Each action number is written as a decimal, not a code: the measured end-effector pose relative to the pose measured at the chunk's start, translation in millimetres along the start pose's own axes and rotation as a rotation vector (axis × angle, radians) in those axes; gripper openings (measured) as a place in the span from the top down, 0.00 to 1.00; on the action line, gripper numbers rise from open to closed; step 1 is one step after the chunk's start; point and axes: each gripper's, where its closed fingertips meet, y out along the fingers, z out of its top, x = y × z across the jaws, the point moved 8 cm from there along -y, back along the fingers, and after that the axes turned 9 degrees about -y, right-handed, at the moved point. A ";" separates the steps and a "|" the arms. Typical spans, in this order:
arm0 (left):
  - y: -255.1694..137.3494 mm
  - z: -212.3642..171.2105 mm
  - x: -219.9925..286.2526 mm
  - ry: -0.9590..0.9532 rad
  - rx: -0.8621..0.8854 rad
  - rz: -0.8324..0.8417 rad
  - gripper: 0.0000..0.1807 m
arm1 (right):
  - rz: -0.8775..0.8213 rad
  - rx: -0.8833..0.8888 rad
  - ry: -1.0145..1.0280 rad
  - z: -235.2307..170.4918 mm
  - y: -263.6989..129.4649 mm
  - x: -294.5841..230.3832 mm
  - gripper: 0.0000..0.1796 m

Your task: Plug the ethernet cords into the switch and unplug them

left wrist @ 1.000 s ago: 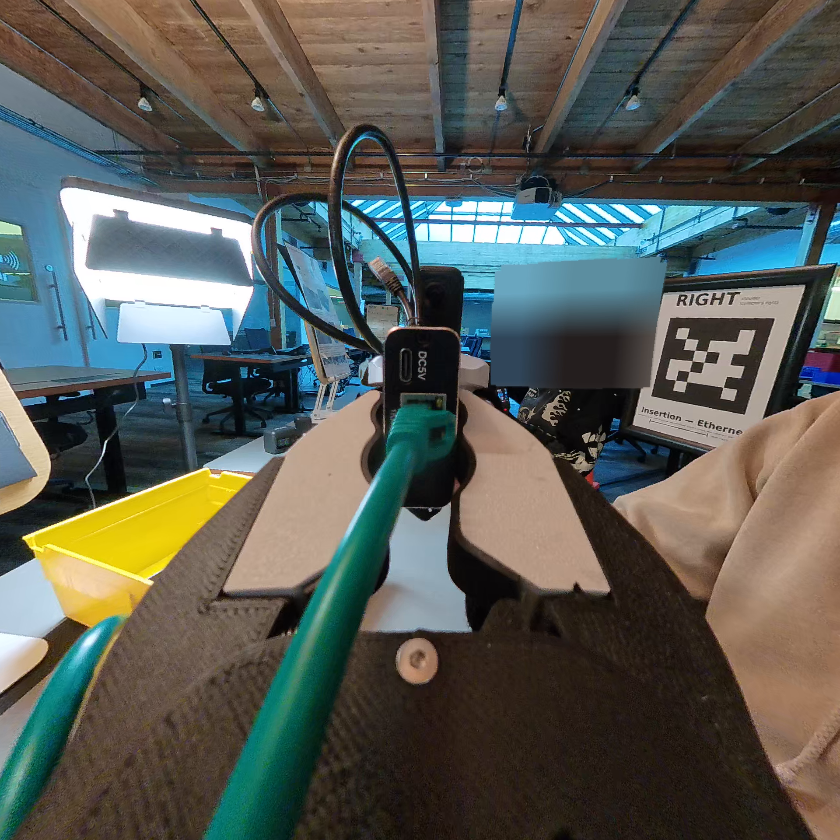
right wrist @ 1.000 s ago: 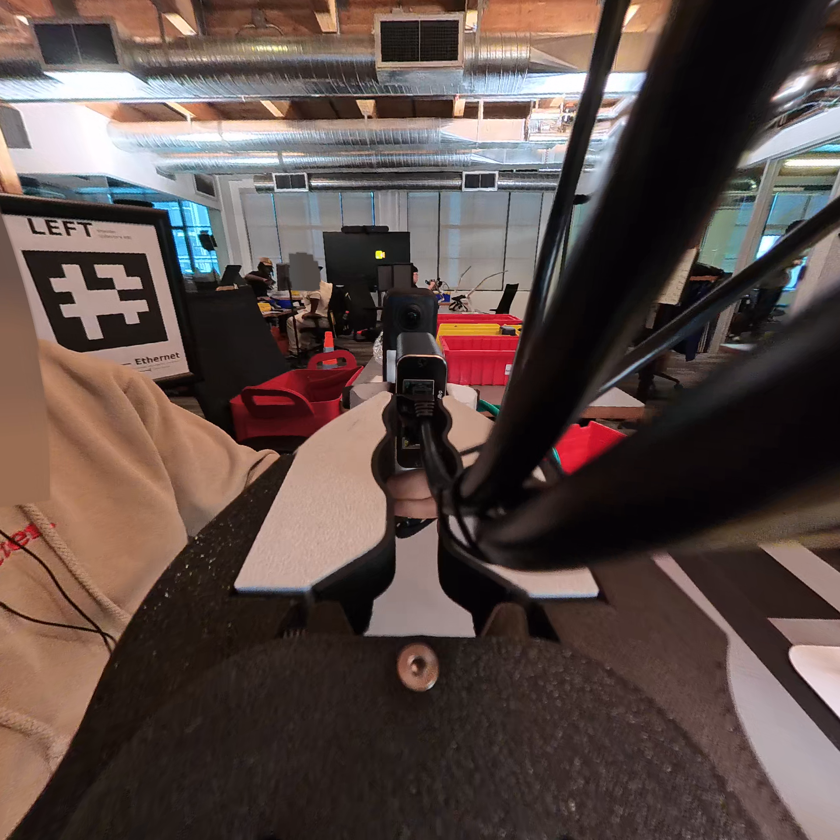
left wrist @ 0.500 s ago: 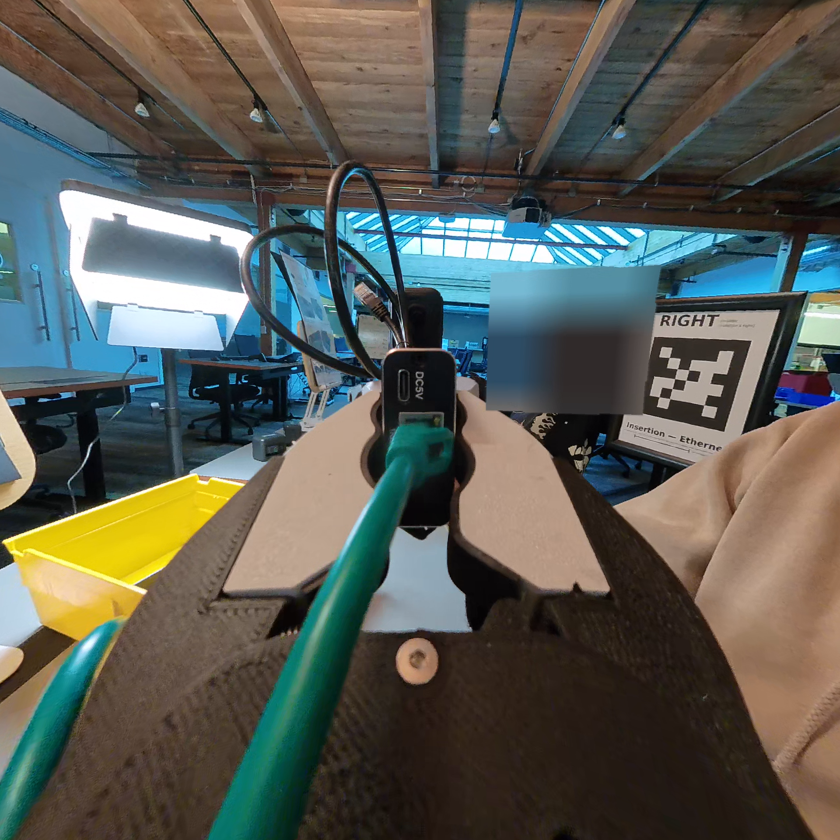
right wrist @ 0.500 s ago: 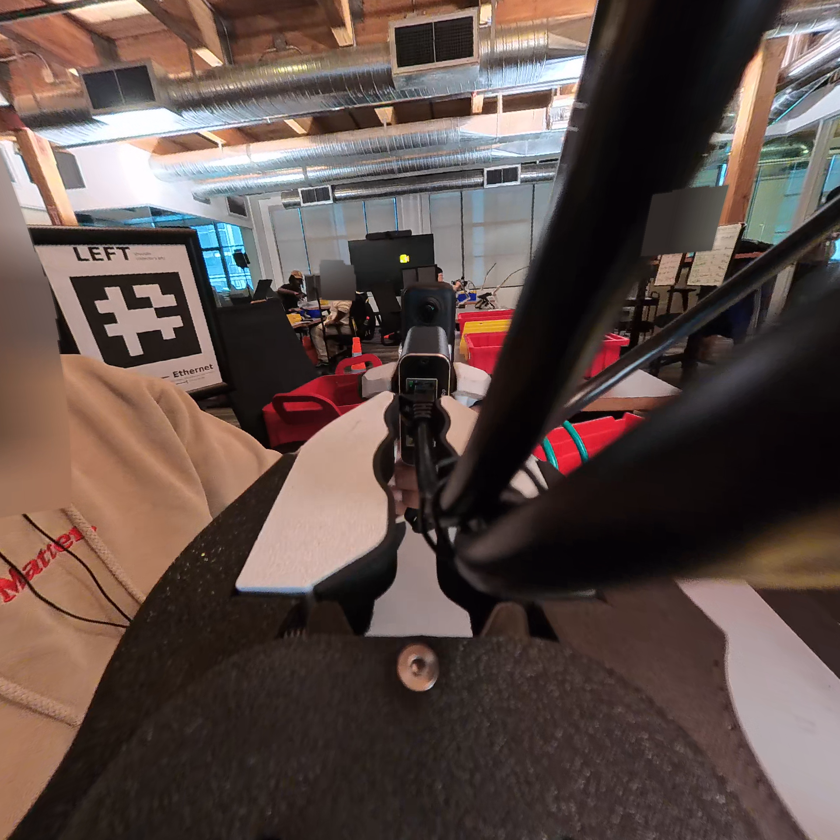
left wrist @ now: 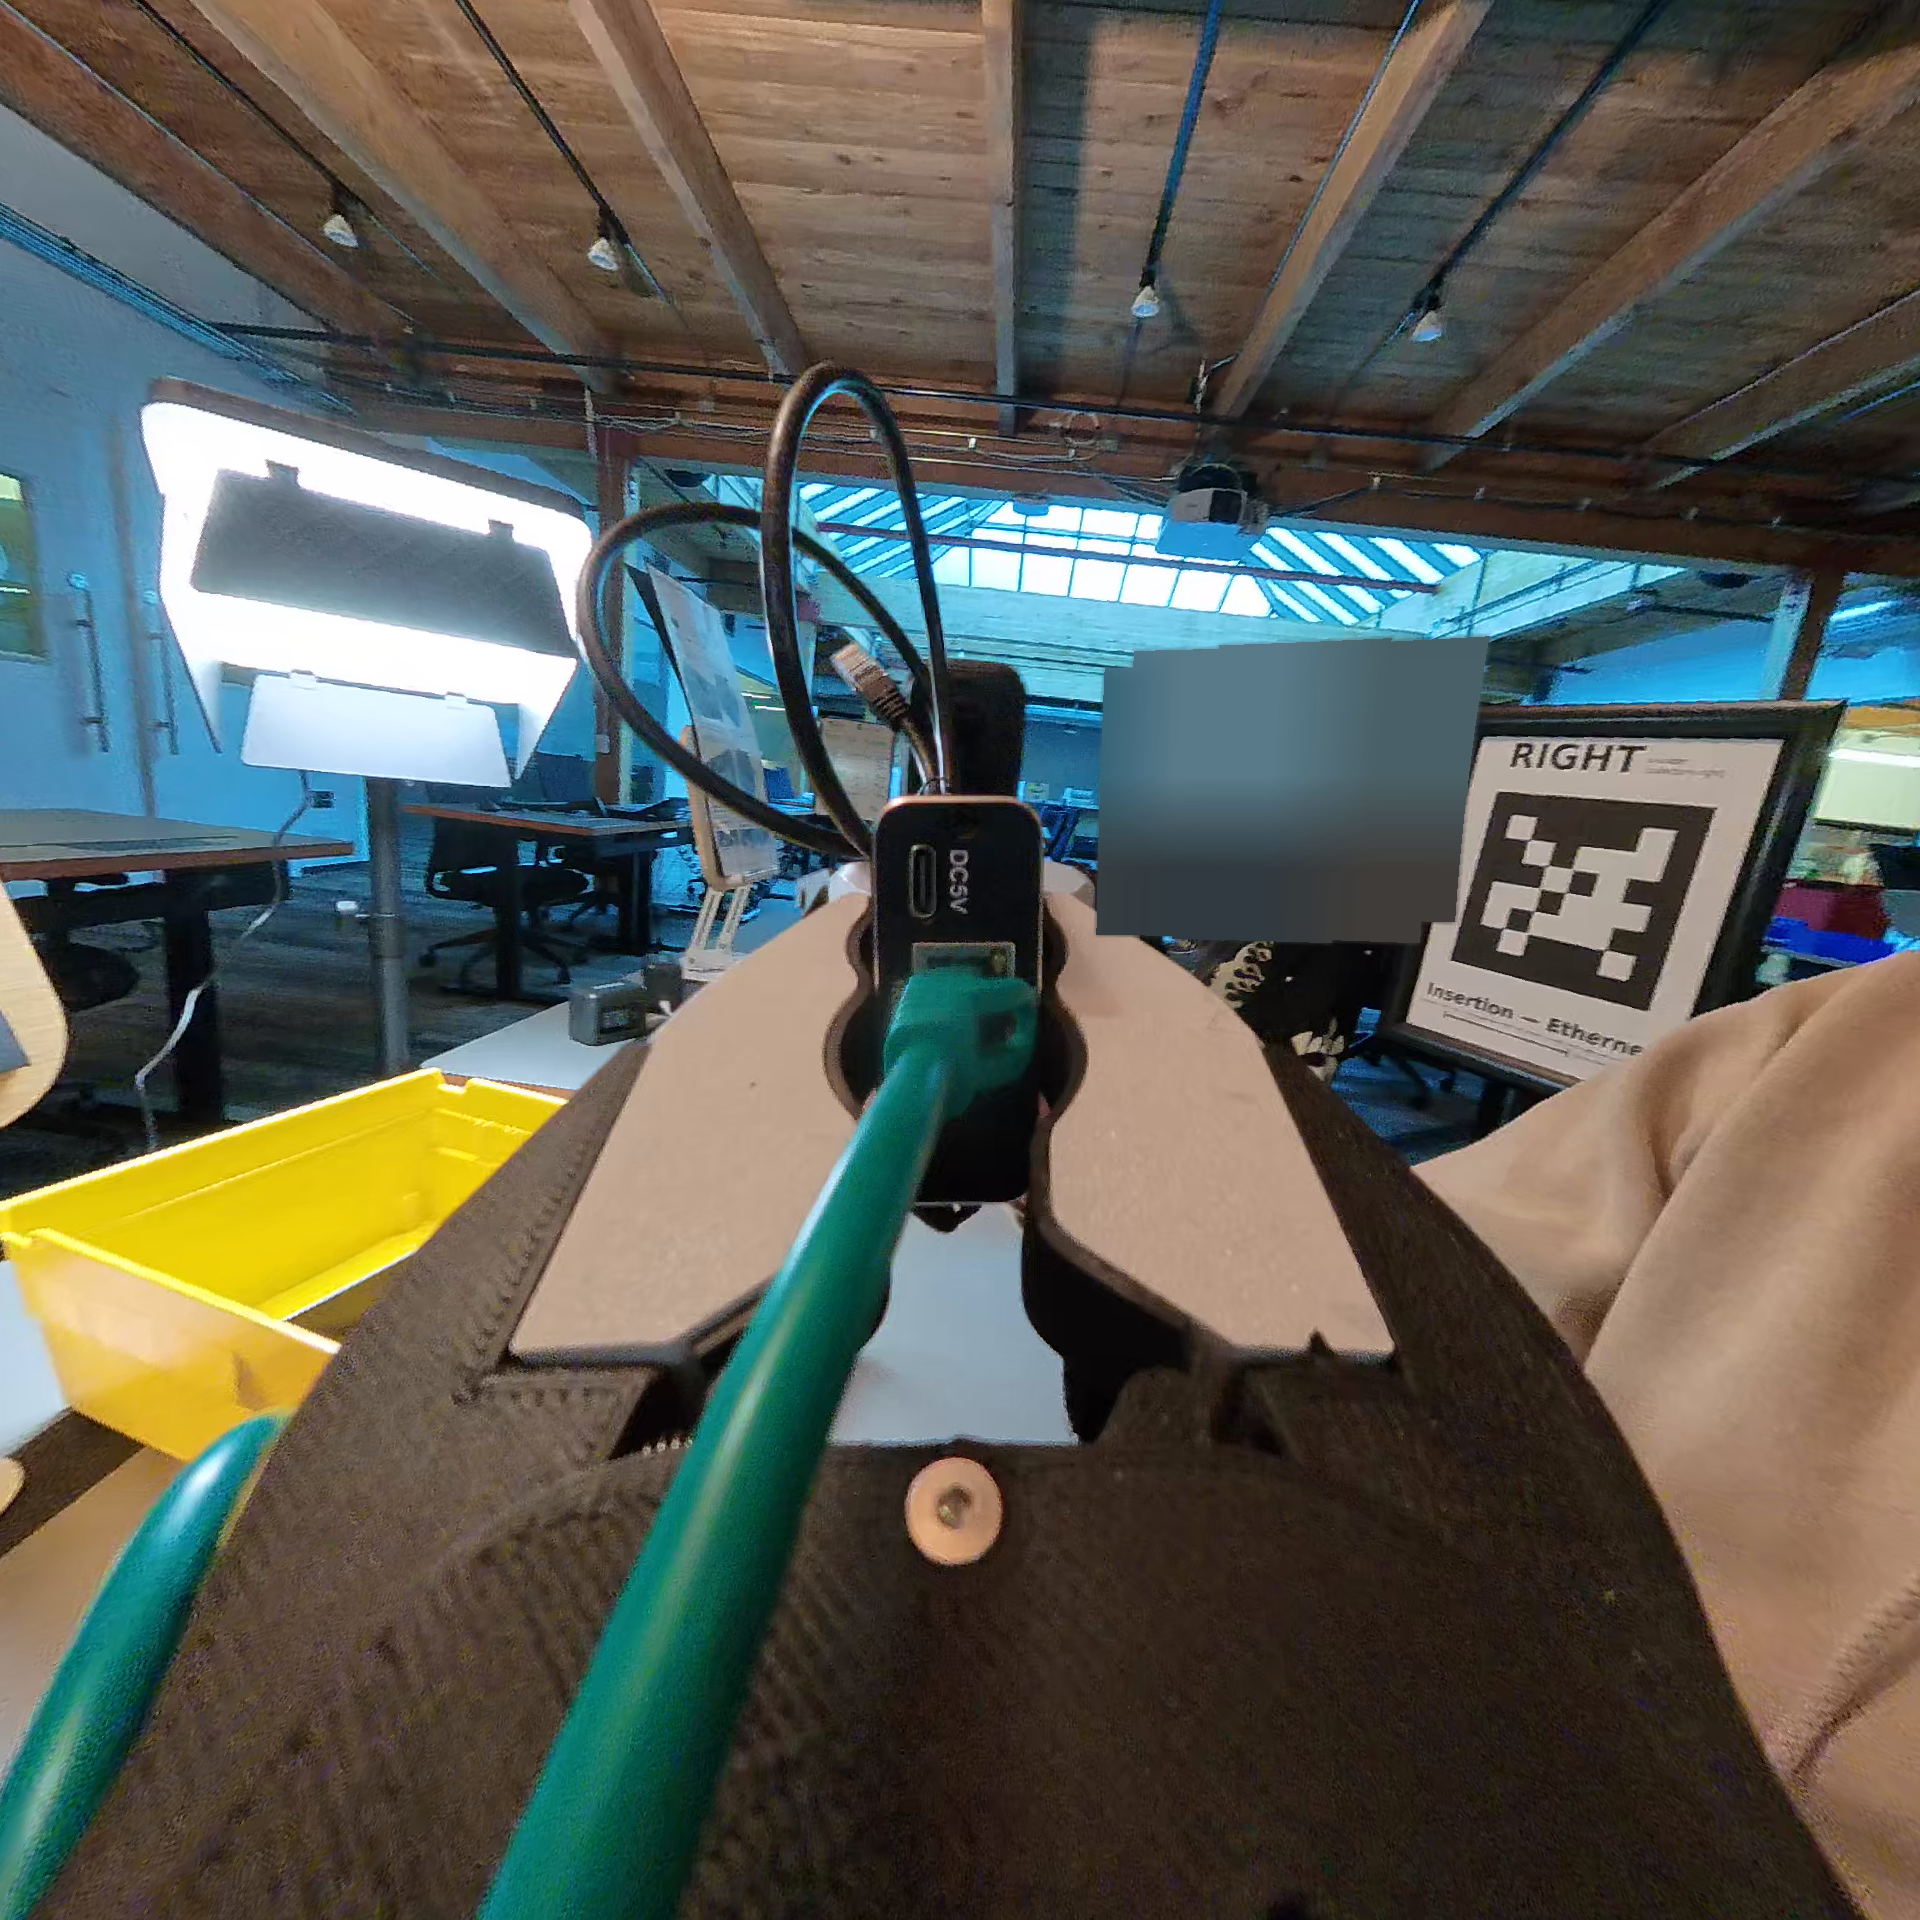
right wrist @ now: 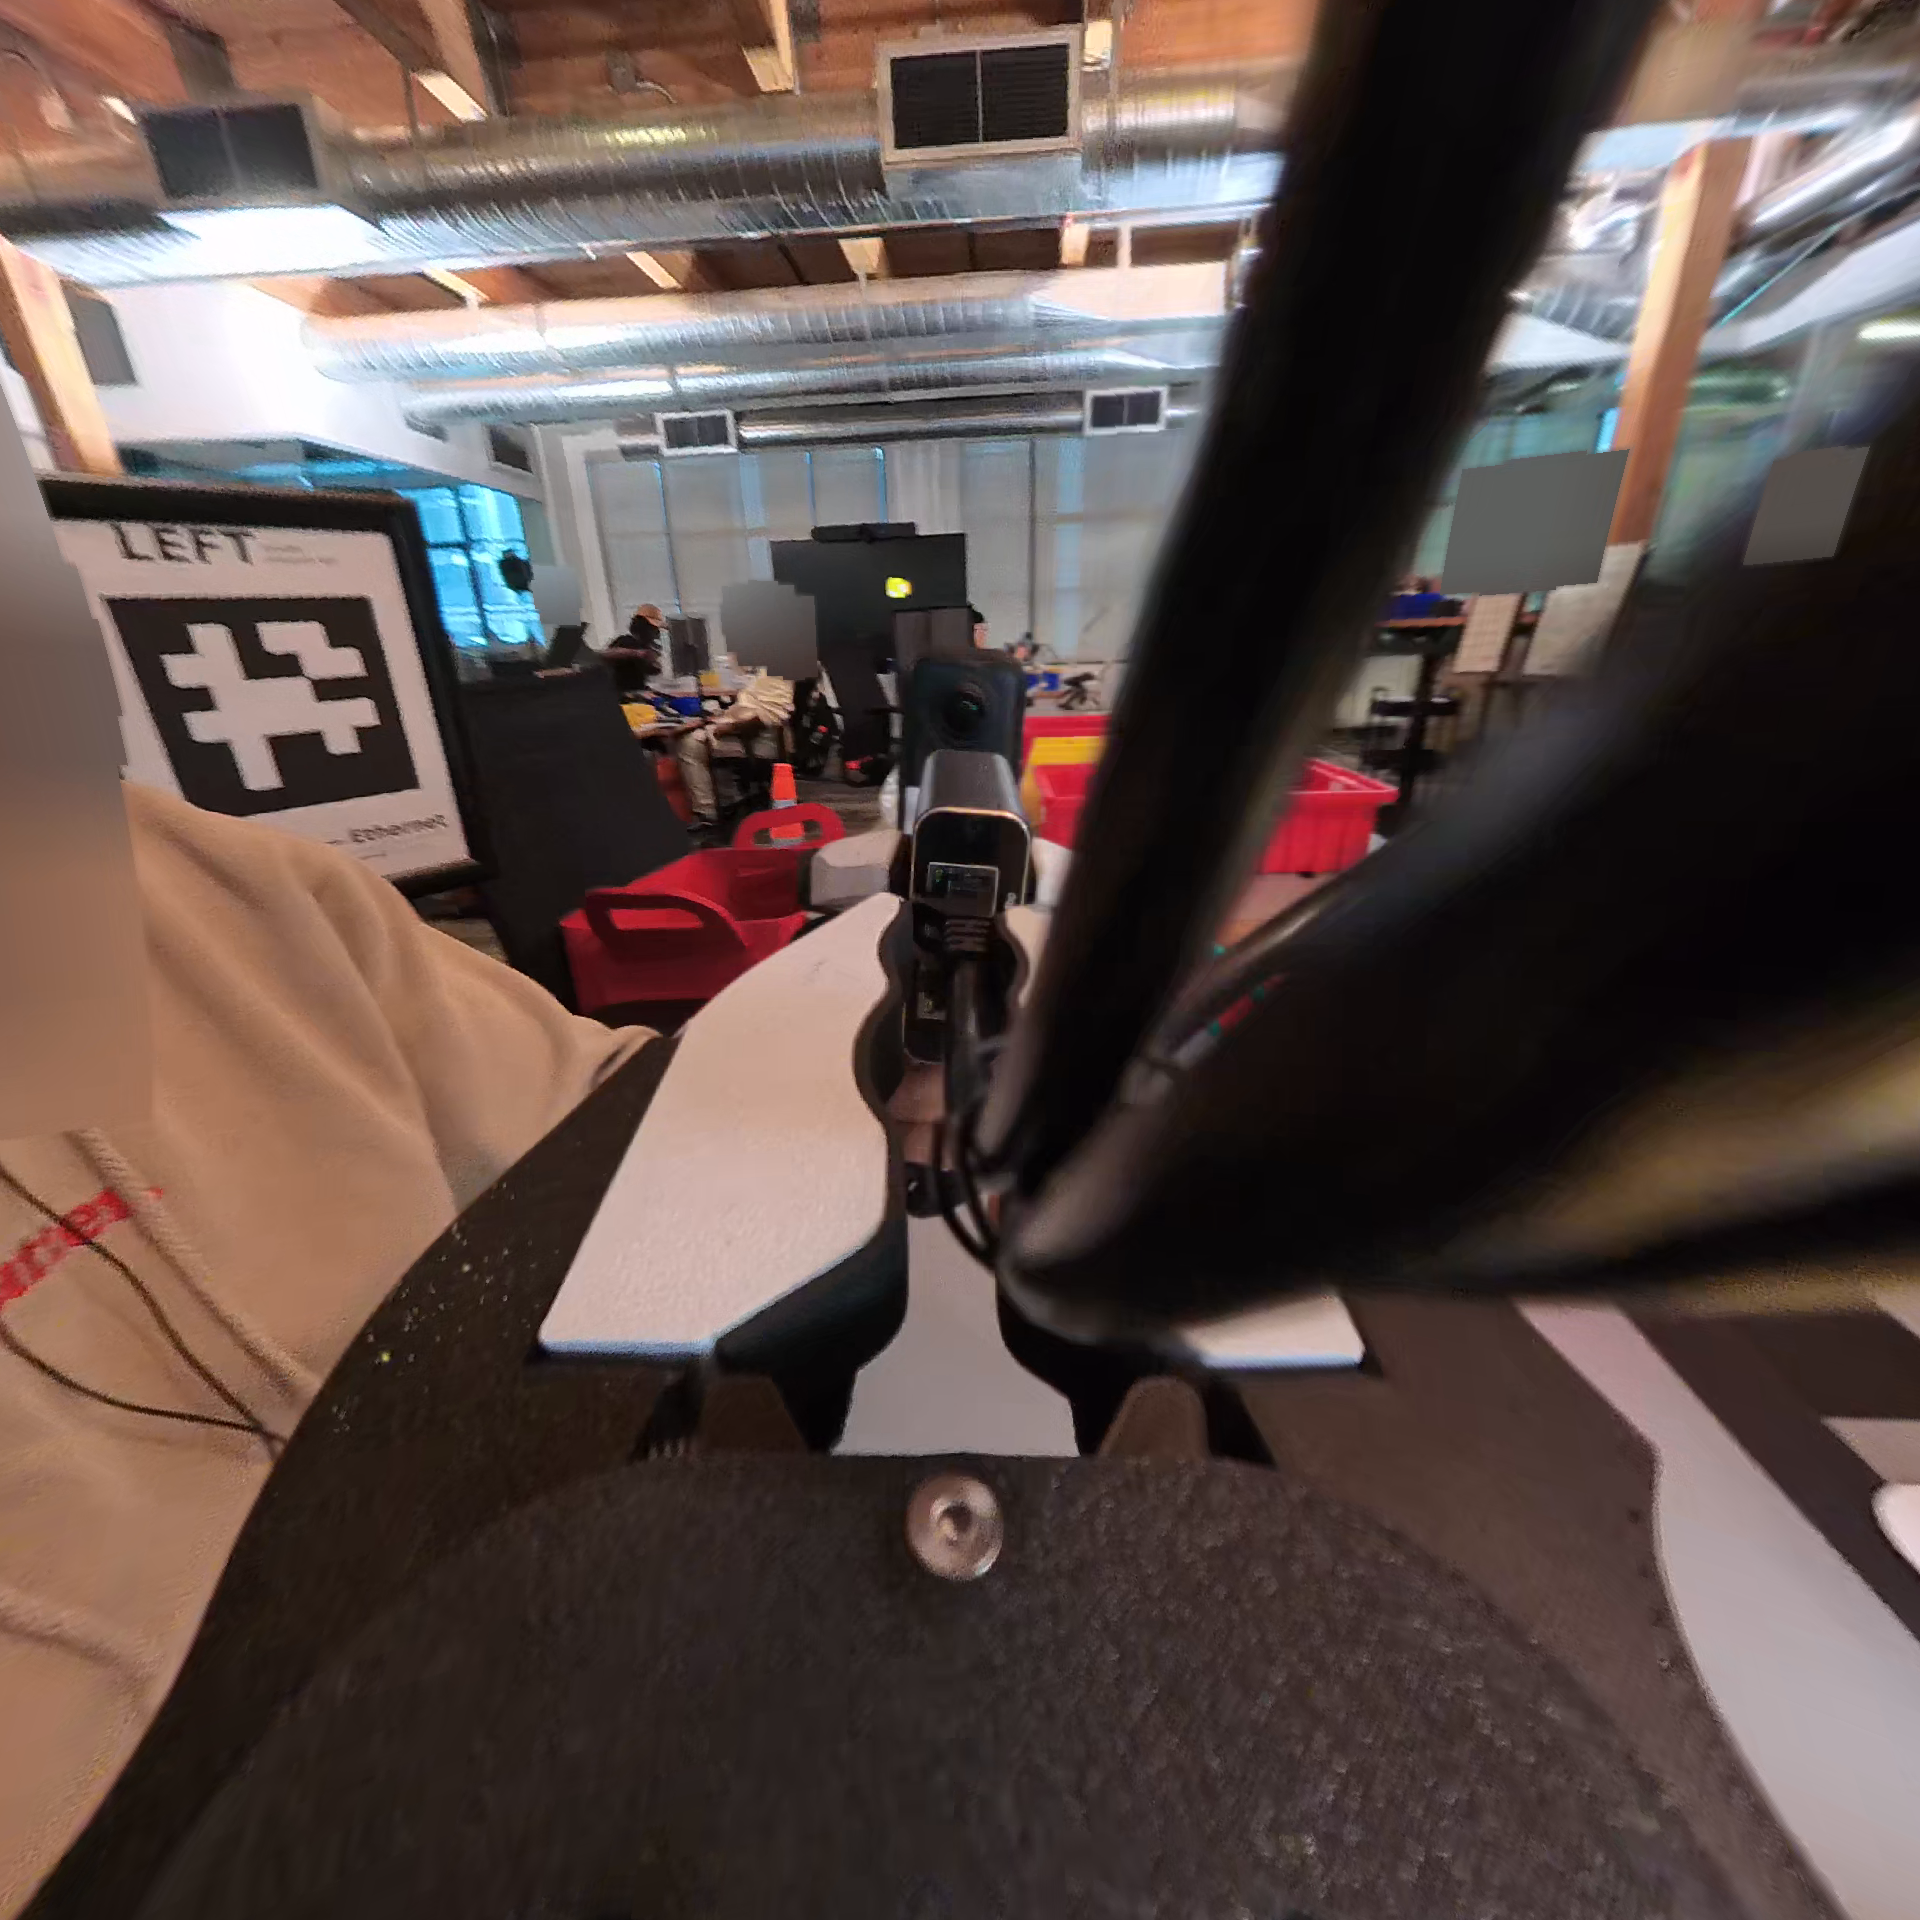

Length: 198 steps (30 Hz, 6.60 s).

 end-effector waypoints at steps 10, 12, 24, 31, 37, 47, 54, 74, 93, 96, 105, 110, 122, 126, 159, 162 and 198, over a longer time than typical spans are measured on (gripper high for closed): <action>-2.8 4.5 19.3 0.290 0.064 0.151 0.86 | -0.197 -0.015 -0.214 10.2 11.6 -14.2 0.91; -3.8 5.7 22.4 0.338 0.071 0.165 0.85 | -0.224 -0.009 -0.256 11.0 13.5 -17.1 0.91; -24.1 36.1 35.4 0.368 0.265 0.120 0.85 | -0.495 0.051 -0.276 23.4 -37.3 11.1 0.94; -41.0 62.4 22.5 0.293 0.096 0.190 0.85 | -0.393 -0.133 -0.084 33.9 -65.7 20.8 0.94; -43.8 58.1 5.8 0.127 0.110 0.146 0.85 | -0.453 -0.602 0.215 -28.3 -133.5 57.7 0.93; -42.4 55.0 3.0 0.152 0.069 0.171 0.85 | -0.341 -0.815 0.533 -93.7 -173.3 66.7 0.93; -40.1 51.7 0.8 0.146 0.047 0.174 0.85 | -0.528 -0.860 0.532 -91.9 -197.7 73.8 0.94; -14.4 -26.5 -45.0 -0.089 -0.567 0.251 0.86 | -0.298 -0.515 -0.236 -0.7 -42.9 13.4 0.81; 6.7 -97.9 -47.3 0.057 -1.041 0.274 0.83 | -0.132 -0.452 -0.028 -64.9 15.3 20.4 0.97; 3.2 -96.3 -53.8 0.048 -1.019 0.298 0.83 | -0.179 -0.428 -0.020 -68.5 19.5 22.9 0.98; 19.8 -109.1 -59.4 0.340 -0.899 0.492 0.75 | -0.297 -0.439 -0.122 -55.5 11.6 25.1 0.98; 34.7 -112.1 -47.7 0.687 -0.764 0.653 0.65 | -0.353 -0.381 -0.133 -30.4 -8.3 27.8 0.97; 37.4 -102.3 -36.3 -0.112 -0.197 0.127 0.63 | -0.275 0.005 -0.084 8.7 -18.7 13.4 0.97; 27.9 -76.3 -26.3 0.102 -0.183 0.176 0.85 | -0.235 0.141 -0.022 2.3 -17.7 17.8 0.97; -22.4 10.6 -26.2 -0.096 -0.123 0.062 0.85 | 0.036 0.019 0.178 -52.3 10.5 18.8 0.91; -20.3 7.9 -25.8 -0.105 -0.125 0.057 0.85 | 0.041 -0.001 0.169 -54.5 12.8 17.4 0.92; -10.4 7.7 2.4 0.085 -0.269 0.024 0.85 | -0.028 -0.159 -0.015 -10.0 17.6 -10.9 0.93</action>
